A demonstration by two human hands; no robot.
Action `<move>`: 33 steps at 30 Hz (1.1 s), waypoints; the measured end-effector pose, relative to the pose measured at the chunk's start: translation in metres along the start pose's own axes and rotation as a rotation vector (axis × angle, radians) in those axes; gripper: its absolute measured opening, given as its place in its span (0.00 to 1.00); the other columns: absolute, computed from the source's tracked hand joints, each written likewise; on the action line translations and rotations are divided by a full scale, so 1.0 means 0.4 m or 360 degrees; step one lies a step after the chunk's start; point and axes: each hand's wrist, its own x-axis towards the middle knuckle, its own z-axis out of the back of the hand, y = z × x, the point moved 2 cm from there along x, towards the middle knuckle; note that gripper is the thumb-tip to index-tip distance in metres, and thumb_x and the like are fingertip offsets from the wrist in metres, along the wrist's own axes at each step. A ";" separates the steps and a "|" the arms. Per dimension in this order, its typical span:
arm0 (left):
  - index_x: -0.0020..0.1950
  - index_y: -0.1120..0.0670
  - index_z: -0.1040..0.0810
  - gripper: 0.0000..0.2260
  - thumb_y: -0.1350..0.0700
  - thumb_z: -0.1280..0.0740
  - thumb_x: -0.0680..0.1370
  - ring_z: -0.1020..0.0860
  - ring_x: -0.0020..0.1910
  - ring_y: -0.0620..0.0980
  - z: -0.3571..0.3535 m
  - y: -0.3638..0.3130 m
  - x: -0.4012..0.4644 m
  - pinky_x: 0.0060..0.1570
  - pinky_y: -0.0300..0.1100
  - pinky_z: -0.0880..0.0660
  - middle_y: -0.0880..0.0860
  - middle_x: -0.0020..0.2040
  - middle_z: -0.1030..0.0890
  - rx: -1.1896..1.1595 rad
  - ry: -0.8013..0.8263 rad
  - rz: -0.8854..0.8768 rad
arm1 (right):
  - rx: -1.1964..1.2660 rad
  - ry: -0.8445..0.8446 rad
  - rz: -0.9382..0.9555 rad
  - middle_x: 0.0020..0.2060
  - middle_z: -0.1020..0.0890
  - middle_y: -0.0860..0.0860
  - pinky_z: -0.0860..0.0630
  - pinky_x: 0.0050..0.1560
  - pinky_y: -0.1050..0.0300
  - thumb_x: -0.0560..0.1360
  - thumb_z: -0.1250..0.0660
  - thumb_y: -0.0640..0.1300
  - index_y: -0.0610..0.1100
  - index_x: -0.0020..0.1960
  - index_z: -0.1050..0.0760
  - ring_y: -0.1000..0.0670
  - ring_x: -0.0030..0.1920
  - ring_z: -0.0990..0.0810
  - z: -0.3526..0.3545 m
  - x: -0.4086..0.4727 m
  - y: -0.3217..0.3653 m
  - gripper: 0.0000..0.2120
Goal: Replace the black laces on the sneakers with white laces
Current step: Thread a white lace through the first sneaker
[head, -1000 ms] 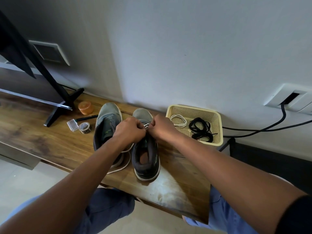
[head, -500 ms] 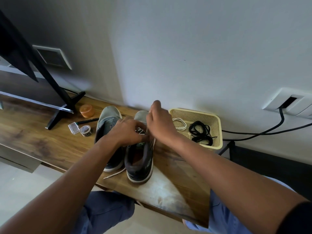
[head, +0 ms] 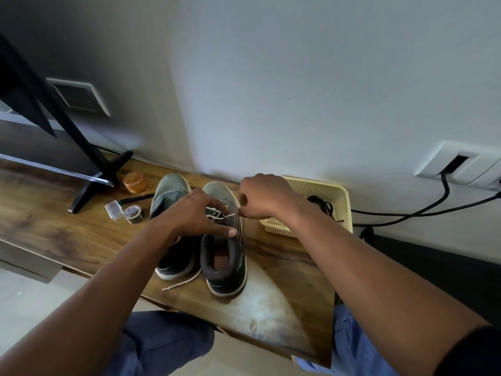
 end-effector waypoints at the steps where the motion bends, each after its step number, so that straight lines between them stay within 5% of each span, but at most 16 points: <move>1: 0.63 0.36 0.17 0.34 0.26 0.23 0.59 0.26 0.64 0.50 -0.002 0.002 -0.001 0.65 0.48 0.26 0.48 0.64 0.27 0.0034 0.0001 0.0006 | 0.0013 0.0022 0.0008 0.37 0.20 0.52 0.30 0.37 0.57 0.73 0.29 0.52 0.48 0.41 0.21 0.45 0.42 0.18 -0.002 -0.004 -0.003 0.08; 8: 0.63 0.38 0.17 0.34 0.29 0.20 0.59 0.24 0.61 0.51 -0.008 0.000 -0.002 0.63 0.50 0.24 0.48 0.61 0.27 0.0079 -0.0080 0.0045 | 0.1177 -0.0376 -0.0008 0.35 0.14 0.56 0.20 0.44 0.55 0.73 0.30 0.42 0.42 0.35 0.19 0.59 0.39 0.17 0.065 0.007 -0.022 0.08; 11: 0.63 0.39 0.17 0.34 0.29 0.20 0.60 0.23 0.61 0.53 -0.002 -0.005 -0.001 0.63 0.55 0.22 0.49 0.61 0.26 0.0073 -0.0059 0.0057 | 0.1722 -0.0462 0.0083 0.34 0.15 0.48 0.27 0.35 0.60 0.78 0.30 0.39 0.41 0.36 0.20 0.56 0.32 0.25 0.072 0.003 -0.024 0.12; 14: 0.64 0.41 0.17 0.34 0.30 0.20 0.62 0.24 0.61 0.53 0.003 -0.010 0.000 0.64 0.54 0.23 0.50 0.62 0.26 0.0093 -0.0058 0.0077 | 0.2027 -0.0382 0.0029 0.32 0.17 0.51 0.32 0.27 0.68 0.80 0.32 0.37 0.40 0.37 0.22 0.59 0.25 0.28 0.059 -0.001 -0.019 0.13; 17: 0.67 0.41 0.20 0.34 0.35 0.18 0.64 0.28 0.61 0.48 0.003 -0.011 -0.009 0.61 0.44 0.29 0.48 0.62 0.29 0.0099 -0.0051 0.0043 | 0.1498 -0.0440 -0.0229 0.38 0.15 0.50 0.25 0.38 0.58 0.81 0.36 0.40 0.37 0.43 0.19 0.59 0.36 0.19 0.053 0.004 -0.041 0.12; 19: 0.66 0.42 0.21 0.30 0.41 0.17 0.66 0.27 0.60 0.47 0.013 -0.009 -0.024 0.59 0.43 0.29 0.47 0.61 0.27 0.0046 -0.0136 0.0030 | 0.0943 -0.0477 -0.0313 0.49 0.15 0.45 0.23 0.52 0.50 0.80 0.41 0.39 0.37 0.53 0.20 0.46 0.52 0.18 0.051 0.003 -0.056 0.12; 21: 0.59 0.43 0.18 0.21 0.44 0.18 0.69 0.22 0.56 0.48 0.032 -0.003 -0.040 0.56 0.45 0.25 0.47 0.57 0.23 0.0001 -0.0311 0.0068 | 0.0789 -0.0476 -0.0318 0.54 0.17 0.40 0.23 0.57 0.44 0.78 0.43 0.34 0.36 0.62 0.24 0.38 0.56 0.21 0.048 0.004 -0.062 0.15; 24: 0.43 0.46 0.17 0.11 0.42 0.20 0.71 0.18 0.45 0.45 0.049 -0.009 -0.062 0.45 0.44 0.23 0.45 0.41 0.16 -0.0028 -0.0472 0.0242 | 0.0868 -0.0432 -0.0136 0.53 0.18 0.42 0.22 0.52 0.48 0.76 0.44 0.31 0.42 0.71 0.33 0.40 0.52 0.20 0.044 0.001 -0.043 0.24; 27: 0.39 0.50 0.16 0.15 0.39 0.22 0.72 0.17 0.33 0.43 0.037 -0.030 -0.071 0.43 0.45 0.19 0.48 0.31 0.15 0.0021 -0.0314 0.0362 | 0.0913 -0.0371 0.0107 0.52 0.18 0.44 0.21 0.45 0.50 0.77 0.43 0.30 0.44 0.63 0.37 0.48 0.42 0.18 0.027 -0.001 -0.010 0.18; 30: 0.37 0.54 0.16 0.14 0.45 0.21 0.73 0.16 0.33 0.45 0.019 -0.048 -0.070 0.48 0.48 0.18 0.50 0.28 0.16 0.0048 -0.0233 0.0409 | 0.0959 -0.0276 0.0211 0.47 0.16 0.49 0.19 0.44 0.50 0.80 0.38 0.35 0.46 0.53 0.27 0.56 0.37 0.17 0.005 0.007 0.008 0.07; 33: 0.34 0.55 0.18 0.12 0.51 0.22 0.74 0.15 0.32 0.47 0.017 -0.038 -0.066 0.40 0.42 0.19 0.51 0.28 0.16 -0.0046 -0.0246 0.0479 | 0.0900 -0.0243 0.0343 0.44 0.13 0.53 0.26 0.41 0.63 0.79 0.28 0.42 0.49 0.50 0.15 0.65 0.35 0.20 -0.007 0.007 0.030 0.04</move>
